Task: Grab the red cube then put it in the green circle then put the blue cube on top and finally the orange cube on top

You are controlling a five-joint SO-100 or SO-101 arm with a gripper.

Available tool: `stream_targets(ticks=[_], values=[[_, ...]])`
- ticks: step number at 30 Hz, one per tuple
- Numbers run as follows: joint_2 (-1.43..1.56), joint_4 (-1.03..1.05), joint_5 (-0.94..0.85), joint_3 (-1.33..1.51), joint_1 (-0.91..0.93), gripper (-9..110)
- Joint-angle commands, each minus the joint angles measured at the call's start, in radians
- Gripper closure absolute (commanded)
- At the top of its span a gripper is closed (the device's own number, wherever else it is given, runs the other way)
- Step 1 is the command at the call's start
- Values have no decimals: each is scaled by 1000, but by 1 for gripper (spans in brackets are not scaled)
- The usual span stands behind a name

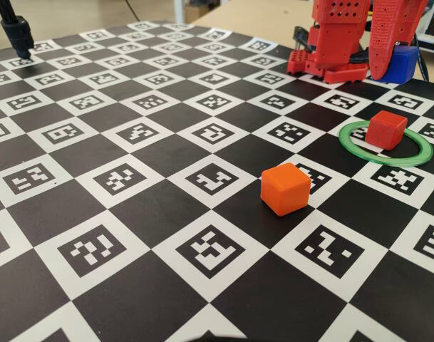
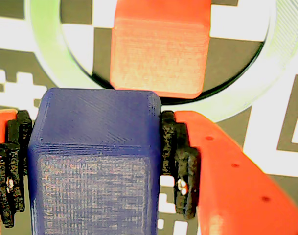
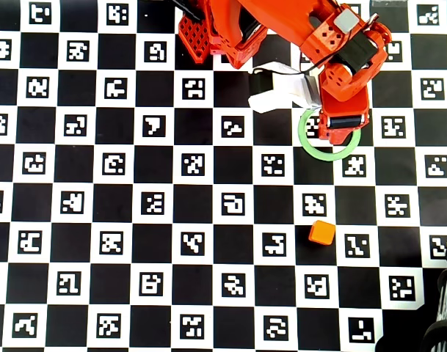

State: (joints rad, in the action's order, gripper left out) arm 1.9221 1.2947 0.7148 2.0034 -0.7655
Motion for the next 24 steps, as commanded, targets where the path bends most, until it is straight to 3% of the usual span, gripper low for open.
stream_targets(ticks=[1,24], values=[[78,-15,3,-3,2,96],[115,-52,-18,117,-12,96]])
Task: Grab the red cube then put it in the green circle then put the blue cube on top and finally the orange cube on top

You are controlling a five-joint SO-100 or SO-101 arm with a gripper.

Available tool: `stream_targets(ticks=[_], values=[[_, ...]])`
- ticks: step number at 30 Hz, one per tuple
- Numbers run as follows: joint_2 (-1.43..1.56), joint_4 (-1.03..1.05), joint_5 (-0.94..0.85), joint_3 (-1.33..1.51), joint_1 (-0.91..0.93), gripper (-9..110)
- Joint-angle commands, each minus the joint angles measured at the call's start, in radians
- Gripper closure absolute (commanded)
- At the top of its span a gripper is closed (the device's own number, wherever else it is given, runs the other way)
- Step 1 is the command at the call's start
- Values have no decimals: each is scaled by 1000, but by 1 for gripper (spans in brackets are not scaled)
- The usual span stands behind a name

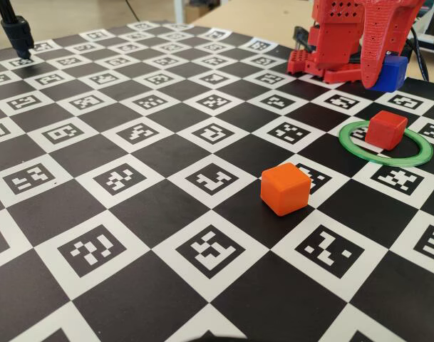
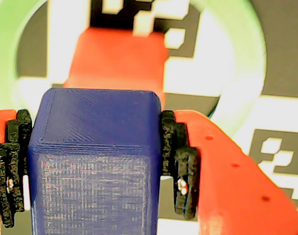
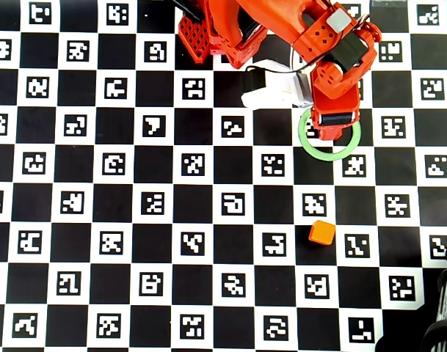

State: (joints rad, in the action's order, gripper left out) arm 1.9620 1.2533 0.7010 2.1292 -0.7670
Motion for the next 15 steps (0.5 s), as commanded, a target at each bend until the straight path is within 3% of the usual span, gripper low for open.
stream_targets(ticks=[1,15], values=[[81,-15,-5,-6,-21,96],[-63,-84,34,-57,-100,95]])
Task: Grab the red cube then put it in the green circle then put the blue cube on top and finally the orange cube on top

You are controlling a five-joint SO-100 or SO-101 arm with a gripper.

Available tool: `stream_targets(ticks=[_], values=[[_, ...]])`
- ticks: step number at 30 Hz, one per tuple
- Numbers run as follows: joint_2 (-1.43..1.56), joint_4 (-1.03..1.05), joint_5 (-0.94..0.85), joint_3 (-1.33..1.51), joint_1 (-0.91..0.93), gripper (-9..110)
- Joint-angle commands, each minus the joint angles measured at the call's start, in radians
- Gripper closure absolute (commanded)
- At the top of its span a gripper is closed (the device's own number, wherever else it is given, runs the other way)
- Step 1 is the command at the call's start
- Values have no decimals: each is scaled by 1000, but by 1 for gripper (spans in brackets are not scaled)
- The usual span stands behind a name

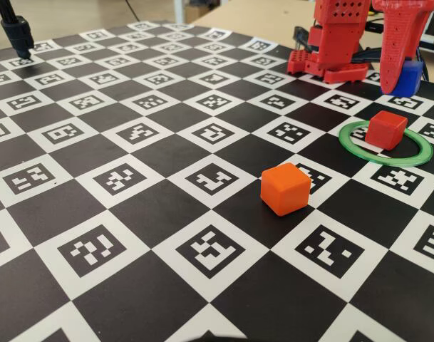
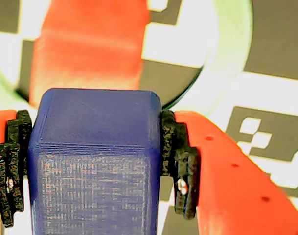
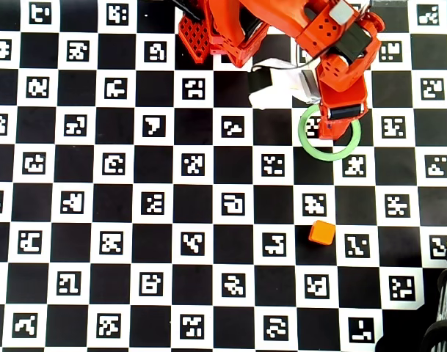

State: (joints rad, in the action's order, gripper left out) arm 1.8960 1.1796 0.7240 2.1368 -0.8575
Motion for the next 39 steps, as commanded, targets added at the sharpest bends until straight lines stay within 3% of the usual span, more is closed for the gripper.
stream_targets(ticks=[1,39], values=[[-5,-14,14,-66,-9,95],[-41,-54,6,-29,46,96]])
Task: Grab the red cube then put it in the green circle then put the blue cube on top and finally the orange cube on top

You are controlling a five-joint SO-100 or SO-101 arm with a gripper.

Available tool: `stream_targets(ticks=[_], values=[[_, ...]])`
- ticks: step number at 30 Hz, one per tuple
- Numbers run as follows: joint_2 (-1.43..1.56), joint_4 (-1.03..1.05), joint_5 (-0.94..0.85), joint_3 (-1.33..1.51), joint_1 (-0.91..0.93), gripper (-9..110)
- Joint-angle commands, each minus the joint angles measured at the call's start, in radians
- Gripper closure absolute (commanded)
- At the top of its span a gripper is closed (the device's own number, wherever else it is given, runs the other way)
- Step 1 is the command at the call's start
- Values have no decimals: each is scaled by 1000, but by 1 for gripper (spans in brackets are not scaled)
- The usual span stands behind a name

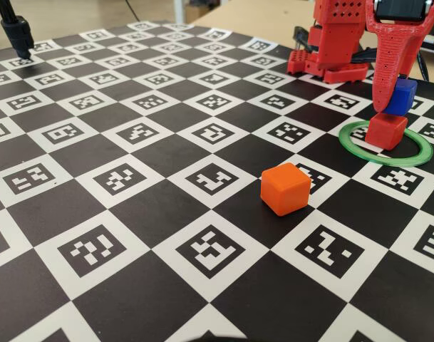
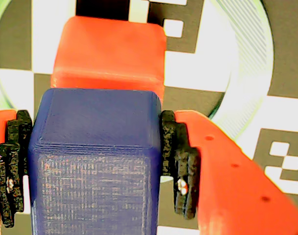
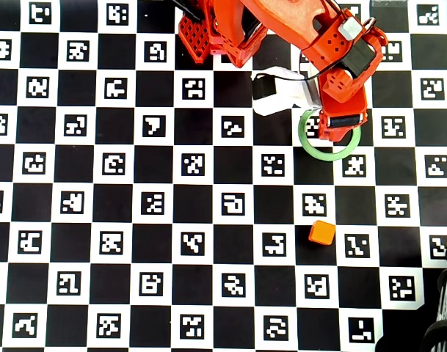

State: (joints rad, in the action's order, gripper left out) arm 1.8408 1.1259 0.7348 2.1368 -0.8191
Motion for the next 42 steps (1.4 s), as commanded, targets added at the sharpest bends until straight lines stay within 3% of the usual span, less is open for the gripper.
stream_targets(ticks=[1,42], values=[[14,0,-6,-28,9,96],[2,-40,-12,8,-21,95]])
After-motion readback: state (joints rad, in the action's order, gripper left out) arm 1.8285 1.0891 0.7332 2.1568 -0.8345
